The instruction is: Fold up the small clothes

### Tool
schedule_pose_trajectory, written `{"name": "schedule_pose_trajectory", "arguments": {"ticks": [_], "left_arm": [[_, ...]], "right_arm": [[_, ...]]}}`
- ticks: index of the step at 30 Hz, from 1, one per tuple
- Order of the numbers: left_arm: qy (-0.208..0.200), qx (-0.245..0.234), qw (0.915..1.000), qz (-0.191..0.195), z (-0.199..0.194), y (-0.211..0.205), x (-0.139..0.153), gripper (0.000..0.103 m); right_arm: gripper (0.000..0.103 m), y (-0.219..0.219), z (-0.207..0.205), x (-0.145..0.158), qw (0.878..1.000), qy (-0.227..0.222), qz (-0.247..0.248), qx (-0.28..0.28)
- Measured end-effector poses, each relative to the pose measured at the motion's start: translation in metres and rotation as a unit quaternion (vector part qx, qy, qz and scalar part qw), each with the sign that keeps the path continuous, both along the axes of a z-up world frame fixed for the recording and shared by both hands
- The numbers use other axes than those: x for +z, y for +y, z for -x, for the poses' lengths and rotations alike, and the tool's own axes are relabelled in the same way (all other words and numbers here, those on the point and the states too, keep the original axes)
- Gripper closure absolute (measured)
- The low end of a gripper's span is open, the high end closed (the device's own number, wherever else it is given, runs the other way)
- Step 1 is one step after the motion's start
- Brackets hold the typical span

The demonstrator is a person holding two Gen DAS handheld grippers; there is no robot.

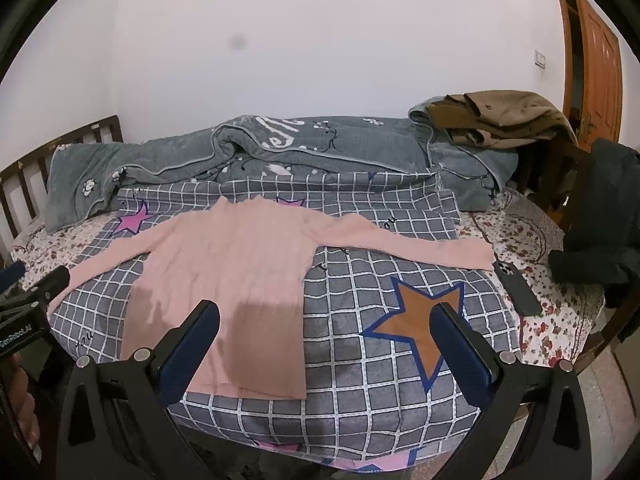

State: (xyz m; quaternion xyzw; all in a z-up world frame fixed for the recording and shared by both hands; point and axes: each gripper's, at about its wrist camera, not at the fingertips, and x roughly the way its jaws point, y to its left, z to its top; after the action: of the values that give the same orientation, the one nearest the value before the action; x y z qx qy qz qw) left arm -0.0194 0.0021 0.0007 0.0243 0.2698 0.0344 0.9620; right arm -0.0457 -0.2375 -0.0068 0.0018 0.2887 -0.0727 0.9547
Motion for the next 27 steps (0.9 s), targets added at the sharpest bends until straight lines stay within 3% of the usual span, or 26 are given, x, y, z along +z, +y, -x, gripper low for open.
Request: {"name": "schedule_pose_trajectory", "arguments": {"ticks": [27], "left_arm": [[-0.009, -0.012, 0.9998, 0.009, 0.014, -0.002, 0.004, 0.0]], "right_arm": [[0.0, 0.002, 0.006, 0.005, 1.0, -0.004, 0.004, -0.003]]}}
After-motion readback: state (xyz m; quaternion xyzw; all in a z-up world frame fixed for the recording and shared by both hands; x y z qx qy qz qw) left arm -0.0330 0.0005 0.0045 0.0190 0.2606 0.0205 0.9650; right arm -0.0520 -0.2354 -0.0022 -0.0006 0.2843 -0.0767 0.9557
